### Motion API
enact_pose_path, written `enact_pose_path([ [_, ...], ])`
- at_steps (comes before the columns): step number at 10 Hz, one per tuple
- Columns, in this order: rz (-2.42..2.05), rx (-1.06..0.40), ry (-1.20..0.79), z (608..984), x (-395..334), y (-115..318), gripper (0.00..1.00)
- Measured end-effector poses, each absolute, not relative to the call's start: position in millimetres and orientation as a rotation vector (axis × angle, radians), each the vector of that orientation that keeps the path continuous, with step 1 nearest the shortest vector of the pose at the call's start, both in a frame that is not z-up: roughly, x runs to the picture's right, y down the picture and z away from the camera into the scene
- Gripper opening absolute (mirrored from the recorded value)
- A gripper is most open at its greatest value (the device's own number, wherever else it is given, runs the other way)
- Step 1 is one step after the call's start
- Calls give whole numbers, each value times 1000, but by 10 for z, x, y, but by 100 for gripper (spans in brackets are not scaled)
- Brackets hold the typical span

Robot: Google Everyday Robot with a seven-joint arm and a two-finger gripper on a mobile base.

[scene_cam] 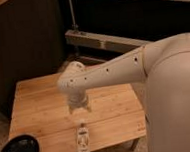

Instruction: Place the bottle in the ceramic bowl

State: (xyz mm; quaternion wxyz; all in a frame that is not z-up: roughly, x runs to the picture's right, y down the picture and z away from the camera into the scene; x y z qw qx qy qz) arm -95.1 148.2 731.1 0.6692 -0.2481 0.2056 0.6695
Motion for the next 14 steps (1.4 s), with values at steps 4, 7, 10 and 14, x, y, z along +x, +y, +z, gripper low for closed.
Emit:
enact_pose_path([
  [4, 1495, -609, 493, 7640, -1015, 1722, 65],
  [7, 1471, -660, 534, 7807, -1105, 1901, 65],
  [10, 1442, -692, 588, 7929, -1155, 2115, 65],
  [14, 1427, -717, 641, 8016, -1124, 2307, 63],
])
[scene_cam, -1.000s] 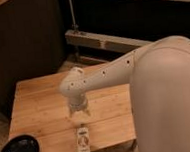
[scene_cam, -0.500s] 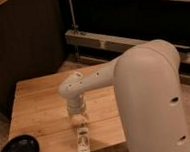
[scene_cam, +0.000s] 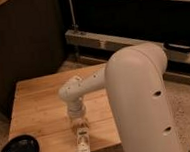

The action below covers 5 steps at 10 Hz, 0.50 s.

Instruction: Place the bottle in the ceramic bowl

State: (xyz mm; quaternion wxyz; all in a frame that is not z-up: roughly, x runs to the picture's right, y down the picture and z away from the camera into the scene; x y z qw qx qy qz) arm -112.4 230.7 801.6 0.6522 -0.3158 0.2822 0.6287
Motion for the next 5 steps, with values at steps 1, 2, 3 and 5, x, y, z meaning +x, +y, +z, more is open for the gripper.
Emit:
enact_pose_path([
  [1, 1426, -720, 646, 8023, -1114, 2329, 55],
  [2, 1424, -722, 650, 8026, -1110, 2346, 45],
  [3, 1422, -724, 653, 8031, -1114, 2360, 33],
  [5, 1417, -726, 657, 8033, -1139, 2371, 13],
])
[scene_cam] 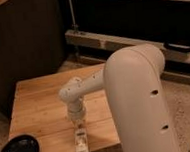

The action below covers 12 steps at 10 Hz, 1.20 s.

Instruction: Place the bottle in the ceramic bowl

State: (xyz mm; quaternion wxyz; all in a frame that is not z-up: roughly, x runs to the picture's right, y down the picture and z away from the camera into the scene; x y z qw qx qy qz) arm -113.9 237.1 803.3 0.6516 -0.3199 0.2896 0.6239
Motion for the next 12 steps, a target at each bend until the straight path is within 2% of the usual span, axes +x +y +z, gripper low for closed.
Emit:
enact_pose_path([
  [2, 1404, -726, 671, 8037, -1173, 2352, 0],
  [5, 1377, -746, 707, 7976, -1337, 2198, 0],
  [12, 1325, -874, 704, 7830, -2267, 1355, 0],
])
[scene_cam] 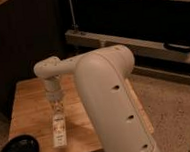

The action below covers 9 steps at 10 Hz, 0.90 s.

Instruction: Place the bottle in the ceramic bowl

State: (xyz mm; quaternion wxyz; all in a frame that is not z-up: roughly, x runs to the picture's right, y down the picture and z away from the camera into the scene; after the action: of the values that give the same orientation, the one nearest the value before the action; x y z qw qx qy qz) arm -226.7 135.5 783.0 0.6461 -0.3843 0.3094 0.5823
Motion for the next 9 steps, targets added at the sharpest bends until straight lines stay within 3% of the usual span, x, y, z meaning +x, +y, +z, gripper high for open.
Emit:
enact_pose_path([
  [5, 1272, -974, 636, 7448, -3092, 1105, 0],
  [9, 1379, -989, 664, 7383, -2858, 1269, 0],
])
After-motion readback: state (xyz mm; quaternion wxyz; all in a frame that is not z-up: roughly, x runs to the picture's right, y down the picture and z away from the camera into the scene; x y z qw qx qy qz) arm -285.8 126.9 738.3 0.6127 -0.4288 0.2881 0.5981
